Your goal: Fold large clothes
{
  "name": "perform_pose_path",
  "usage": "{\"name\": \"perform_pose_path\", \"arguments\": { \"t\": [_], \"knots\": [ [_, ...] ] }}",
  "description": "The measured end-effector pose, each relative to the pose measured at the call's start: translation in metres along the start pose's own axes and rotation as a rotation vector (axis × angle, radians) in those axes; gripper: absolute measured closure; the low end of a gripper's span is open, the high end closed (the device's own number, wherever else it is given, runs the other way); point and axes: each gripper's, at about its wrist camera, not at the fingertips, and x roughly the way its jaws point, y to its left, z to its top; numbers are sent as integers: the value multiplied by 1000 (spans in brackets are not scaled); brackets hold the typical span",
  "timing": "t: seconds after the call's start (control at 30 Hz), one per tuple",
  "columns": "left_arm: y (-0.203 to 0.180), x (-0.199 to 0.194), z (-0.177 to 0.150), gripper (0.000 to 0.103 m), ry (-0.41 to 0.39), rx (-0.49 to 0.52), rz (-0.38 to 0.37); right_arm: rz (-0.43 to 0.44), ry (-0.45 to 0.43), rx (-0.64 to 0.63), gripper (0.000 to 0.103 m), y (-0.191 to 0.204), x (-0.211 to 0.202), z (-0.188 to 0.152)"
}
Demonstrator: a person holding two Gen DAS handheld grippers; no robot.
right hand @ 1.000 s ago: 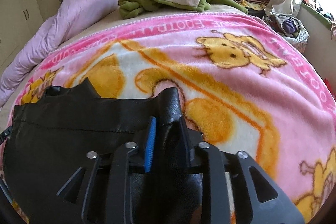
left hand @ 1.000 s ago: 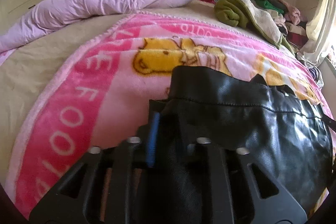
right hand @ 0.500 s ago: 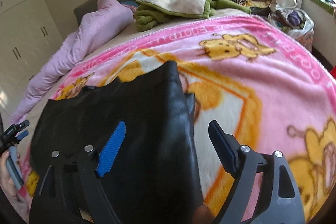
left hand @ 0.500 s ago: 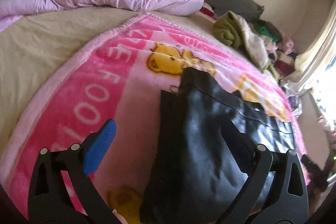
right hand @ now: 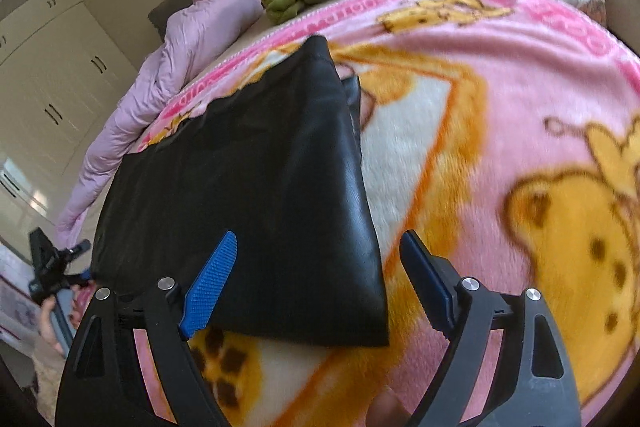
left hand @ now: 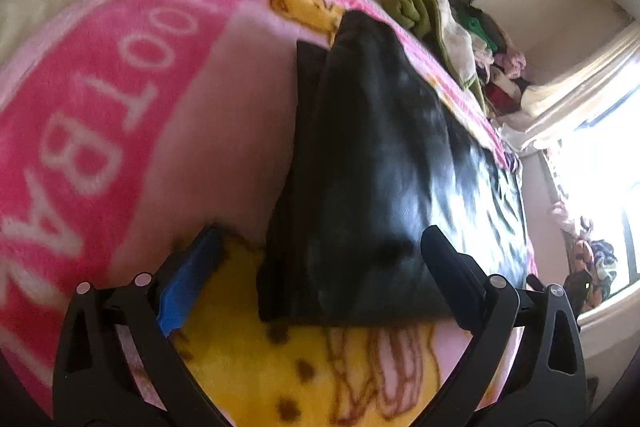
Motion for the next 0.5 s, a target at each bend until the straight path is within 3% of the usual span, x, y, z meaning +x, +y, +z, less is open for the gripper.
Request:
{"name": "perform_pose_path", "arguments": {
  "t": [0.23,0.27,0.33,0.43,0.5],
  "knots": [
    [-11,10,-6,12,11,40,51,75,58,60,26,-9,13,-10],
    [-10,11,-5,16,15,40,53,80,61,54,27,-8,14,-10],
    [-12,12,-7,43,27,39,25,96,71,52,36,-8,15,-9],
    [-22,11,-11,53,33,82,58,115,80,41,48,-4,15,-11],
    [-22,8,-12,58,34,89,54,83,51,0,63,3,8,-14]
  ]
}}
